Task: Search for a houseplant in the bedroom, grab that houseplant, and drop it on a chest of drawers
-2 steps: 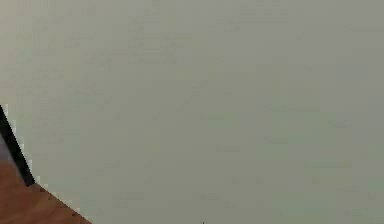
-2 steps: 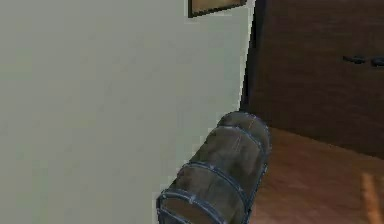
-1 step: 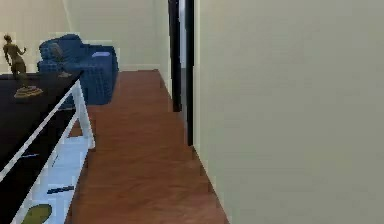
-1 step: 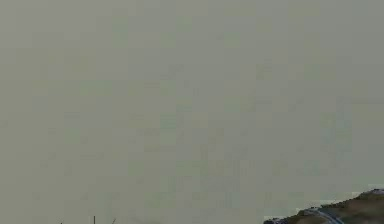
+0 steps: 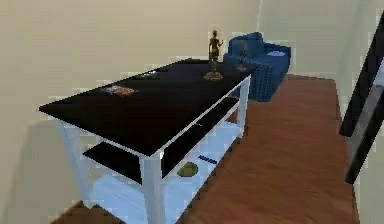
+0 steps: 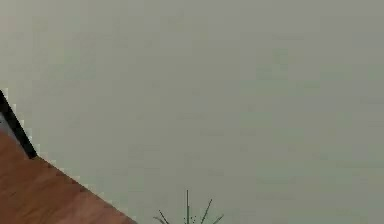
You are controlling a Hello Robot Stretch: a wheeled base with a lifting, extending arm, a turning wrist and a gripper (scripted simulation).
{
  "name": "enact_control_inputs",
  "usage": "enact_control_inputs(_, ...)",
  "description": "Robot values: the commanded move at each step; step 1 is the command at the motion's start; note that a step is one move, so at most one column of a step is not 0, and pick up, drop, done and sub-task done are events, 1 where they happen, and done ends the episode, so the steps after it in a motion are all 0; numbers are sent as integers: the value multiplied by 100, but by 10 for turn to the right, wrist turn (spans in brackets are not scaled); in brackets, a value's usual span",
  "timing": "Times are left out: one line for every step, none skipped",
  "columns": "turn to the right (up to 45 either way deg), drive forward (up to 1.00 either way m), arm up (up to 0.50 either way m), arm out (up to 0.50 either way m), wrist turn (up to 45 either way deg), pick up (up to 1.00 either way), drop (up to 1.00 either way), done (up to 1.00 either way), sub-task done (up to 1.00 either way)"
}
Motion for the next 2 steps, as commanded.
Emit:
enact_control_inputs(-450,0,0,0,0,0,0,0,0)
enact_control_inputs(-120,0,0,0,0,0,0,0,0)
